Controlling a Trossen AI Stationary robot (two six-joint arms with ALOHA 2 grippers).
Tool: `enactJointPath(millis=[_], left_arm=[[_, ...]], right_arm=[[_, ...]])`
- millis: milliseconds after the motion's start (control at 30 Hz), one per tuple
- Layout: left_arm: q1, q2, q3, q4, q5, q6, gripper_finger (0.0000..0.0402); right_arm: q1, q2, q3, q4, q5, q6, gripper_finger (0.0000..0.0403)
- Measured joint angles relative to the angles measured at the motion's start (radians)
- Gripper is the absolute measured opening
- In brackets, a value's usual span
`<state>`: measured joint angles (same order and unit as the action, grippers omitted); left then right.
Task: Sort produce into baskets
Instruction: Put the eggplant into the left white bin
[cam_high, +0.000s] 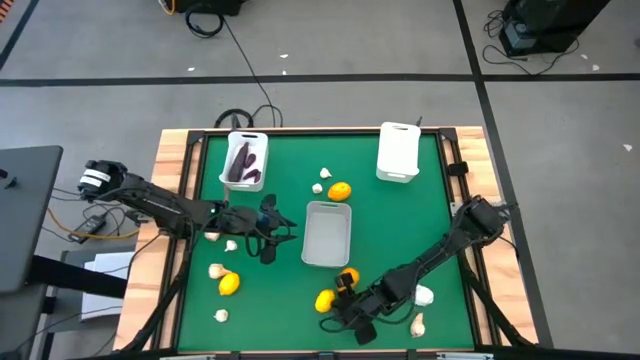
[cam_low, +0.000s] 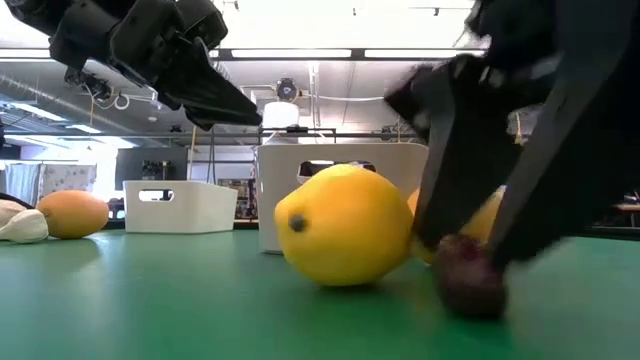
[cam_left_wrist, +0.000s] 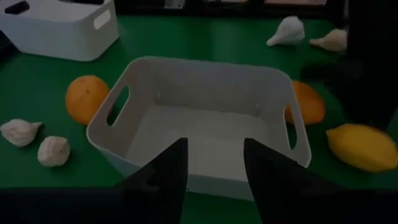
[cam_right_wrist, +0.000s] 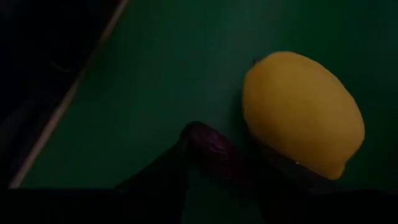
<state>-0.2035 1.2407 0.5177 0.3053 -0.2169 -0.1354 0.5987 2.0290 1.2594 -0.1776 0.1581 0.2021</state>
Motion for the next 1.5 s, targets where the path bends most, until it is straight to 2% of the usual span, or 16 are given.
enactJointPath(millis=[167,267,367,500,567,767,867,933,1067,1133,1233,1400,1500], left_arm=[[0.000,0.000,0.000,-0.002,0.000,0.000,0.0161],[0.000,0.000,0.000,-0.002,0.000,0.000,0.0161],[0.000,0.000,0.000,-0.001,0.001,-0.002,0.0161],[0.000,0.000,0.000,-0.001,0.002,-0.029,0.0161],[0.000,0.000,0.000,-0.001,0.002,-0.033,0.0161],[0.000,0.000,0.000,0.002,0.001,-0.056,0.0162],[-0.001,0.000,0.000,0.014,0.001,-0.078,0.0163],[-0.008,0.000,0.000,0.025,0.000,-0.078,0.0163],[-0.024,0.022,0.000,0.055,0.000,-0.052,0.0163],[-0.031,0.042,0.000,0.090,-0.014,-0.026,0.0166],[-0.034,0.079,0.000,0.179,-0.026,-0.001,0.0179],[-0.034,0.151,0.000,0.341,-0.024,-0.011,0.0212],[-0.034,0.187,0.000,0.391,0.025,-0.004,0.0231]], right_arm=[[0.000,0.013,0.001,0.000,-0.016,0.017,0.0168],[-0.001,0.010,0.001,-0.002,-0.022,0.034,0.0151],[-0.002,0.008,0.001,-0.004,-0.038,0.054,0.0106],[-0.001,0.008,0.001,-0.002,-0.070,0.080,0.0023],[-0.001,0.003,0.000,-0.002,-0.062,0.087,0.0015],[0.000,-0.069,-0.003,-0.013,0.036,0.085,0.0010],[0.005,-0.119,-0.002,-0.018,0.129,0.065,0.0006],[0.012,-0.147,-0.002,-0.021,0.248,0.046,0.0009],[0.012,-0.189,-0.001,-0.021,0.593,0.098,0.0010],[0.000,-0.199,-0.001,-0.029,0.671,0.108,0.0010],[-0.028,-0.199,-0.001,-0.025,0.701,0.116,0.0010],[-0.074,-0.190,-0.001,-0.009,0.689,0.134,0.0010],[-0.089,-0.189,-0.001,-0.009,0.691,0.143,0.0010]])
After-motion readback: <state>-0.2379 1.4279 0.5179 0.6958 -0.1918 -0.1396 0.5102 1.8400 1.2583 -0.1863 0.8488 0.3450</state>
